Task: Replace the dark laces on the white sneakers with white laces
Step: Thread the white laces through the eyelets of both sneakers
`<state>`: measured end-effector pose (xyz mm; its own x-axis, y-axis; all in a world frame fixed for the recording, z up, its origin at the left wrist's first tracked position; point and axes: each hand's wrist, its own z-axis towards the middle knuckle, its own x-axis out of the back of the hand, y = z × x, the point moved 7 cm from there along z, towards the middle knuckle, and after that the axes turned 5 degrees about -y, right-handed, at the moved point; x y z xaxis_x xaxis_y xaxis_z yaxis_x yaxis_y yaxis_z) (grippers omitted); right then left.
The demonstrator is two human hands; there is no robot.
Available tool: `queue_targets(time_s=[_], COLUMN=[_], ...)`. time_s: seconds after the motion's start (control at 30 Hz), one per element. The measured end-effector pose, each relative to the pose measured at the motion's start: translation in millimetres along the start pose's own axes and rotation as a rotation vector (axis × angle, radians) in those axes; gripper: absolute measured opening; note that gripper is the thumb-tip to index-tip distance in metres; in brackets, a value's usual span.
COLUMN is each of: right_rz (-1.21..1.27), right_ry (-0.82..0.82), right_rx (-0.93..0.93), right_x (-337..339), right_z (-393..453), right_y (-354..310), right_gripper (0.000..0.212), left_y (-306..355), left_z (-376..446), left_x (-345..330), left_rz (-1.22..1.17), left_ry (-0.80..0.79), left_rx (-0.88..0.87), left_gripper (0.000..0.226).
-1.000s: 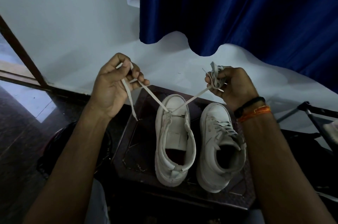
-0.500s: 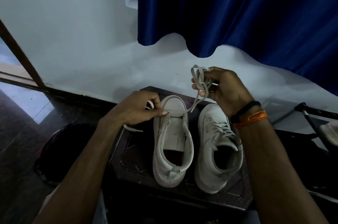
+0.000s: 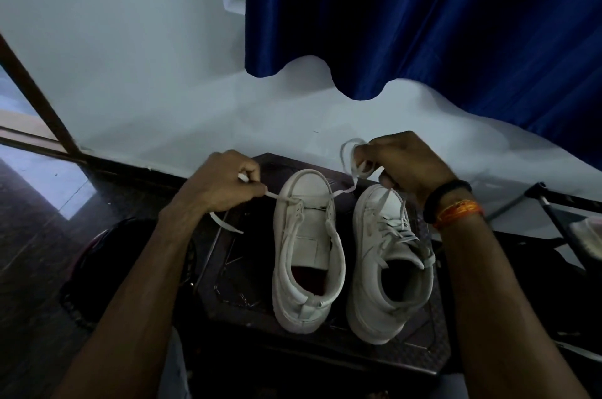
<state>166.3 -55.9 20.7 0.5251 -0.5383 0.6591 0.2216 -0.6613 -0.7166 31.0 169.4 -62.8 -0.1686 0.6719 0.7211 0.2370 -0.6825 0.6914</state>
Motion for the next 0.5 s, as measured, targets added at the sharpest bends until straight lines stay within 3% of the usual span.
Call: queue_targets(time_s=[0.07,0.13,0.2,0.27,0.37,0.43,0.5], right_rz=[-0.189,-0.260,-0.248,-0.230,-0.148,-0.150,-0.165], right_ry=[-0.130,-0.197,-0.186,-0.157,-0.176,-0.147,-0.086], right_rx=[0.052,0.115,0.207,0.303,0.404,0.454,0.471], right_x=[-16,-29,-35,-38,-45,-46,-43], right_z=[1,0,0,-1,-6,-9,-9], right_y=[-8,-16,-26,-37,-52,-58,-60], right_gripper=[0.021,0.020,0.020,0.022,0.022,0.014,0.006], left_y=[8,12,16,33,71,84,84], left_z=[0,4,6,1,-8,-11,-9], left_x=[-9,-11,-11,-13,-14,-15,-14], left_rz=[-0.014,-0.009,-0.060,-0.290,-0.521,-0.620,-0.687], left_ry=[-0.076,-0.043,0.025,0.031,0.015,-0.014,-0.019], left_rx=[-0.033,-0.057,-0.076,-0.140,-0.373,-0.463,-0.441], left_gripper=[0.016,0.014,0.039,0.066,0.090,0.086,0.073])
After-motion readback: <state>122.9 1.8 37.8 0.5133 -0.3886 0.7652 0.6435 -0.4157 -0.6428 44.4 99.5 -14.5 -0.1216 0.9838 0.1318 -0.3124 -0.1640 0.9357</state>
